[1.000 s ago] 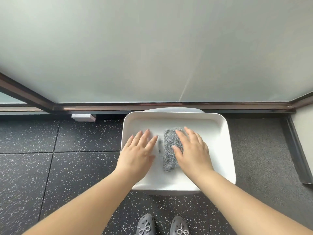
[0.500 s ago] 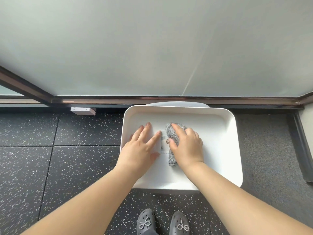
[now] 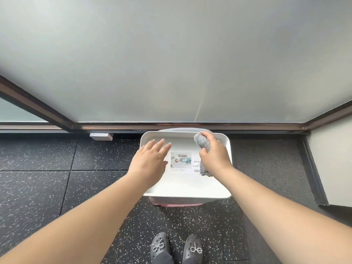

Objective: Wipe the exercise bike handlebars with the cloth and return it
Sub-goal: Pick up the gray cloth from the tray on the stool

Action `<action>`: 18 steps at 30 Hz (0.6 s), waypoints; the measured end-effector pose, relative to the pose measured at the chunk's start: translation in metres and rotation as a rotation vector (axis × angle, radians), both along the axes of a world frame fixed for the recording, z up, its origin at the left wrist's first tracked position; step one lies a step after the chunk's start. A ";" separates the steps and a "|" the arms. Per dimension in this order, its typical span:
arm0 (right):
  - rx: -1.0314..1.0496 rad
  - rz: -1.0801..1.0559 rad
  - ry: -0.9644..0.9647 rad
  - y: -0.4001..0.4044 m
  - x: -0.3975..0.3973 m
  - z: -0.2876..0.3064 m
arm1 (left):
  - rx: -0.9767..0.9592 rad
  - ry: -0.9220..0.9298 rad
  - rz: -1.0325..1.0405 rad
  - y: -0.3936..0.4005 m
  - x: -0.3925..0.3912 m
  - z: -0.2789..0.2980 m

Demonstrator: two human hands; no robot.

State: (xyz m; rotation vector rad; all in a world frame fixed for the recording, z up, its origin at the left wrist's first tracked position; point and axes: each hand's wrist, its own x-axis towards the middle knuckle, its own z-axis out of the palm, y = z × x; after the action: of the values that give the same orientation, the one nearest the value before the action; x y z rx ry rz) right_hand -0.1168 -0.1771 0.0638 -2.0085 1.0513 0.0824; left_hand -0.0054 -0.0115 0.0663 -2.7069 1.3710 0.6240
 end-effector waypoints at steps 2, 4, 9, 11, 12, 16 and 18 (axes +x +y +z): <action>-0.032 0.006 -0.020 -0.002 -0.005 0.031 | -0.021 -0.022 -0.014 0.000 -0.006 0.030; -0.074 0.024 -0.035 -0.004 -0.012 0.062 | -0.032 -0.053 -0.023 0.003 -0.012 0.057; -0.131 0.036 -0.096 -0.006 -0.042 0.123 | -0.057 -0.122 -0.048 0.009 -0.028 0.120; -0.151 0.018 -0.125 -0.006 -0.057 0.143 | -0.079 -0.155 -0.072 0.008 -0.035 0.144; -0.165 0.006 -0.133 -0.005 -0.066 0.152 | -0.085 -0.172 -0.089 0.008 -0.038 0.155; -0.239 -0.014 -0.088 -0.001 -0.100 0.186 | -0.101 -0.225 -0.166 0.005 -0.053 0.192; -0.280 -0.023 -0.044 0.002 -0.117 0.200 | -0.119 -0.248 -0.207 0.004 -0.064 0.207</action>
State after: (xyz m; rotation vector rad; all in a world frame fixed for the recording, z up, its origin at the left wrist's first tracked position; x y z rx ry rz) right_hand -0.2343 -0.1754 0.2643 -2.2359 1.1066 -0.1277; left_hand -0.0691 -0.0075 0.2734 -2.5694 1.6352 0.1903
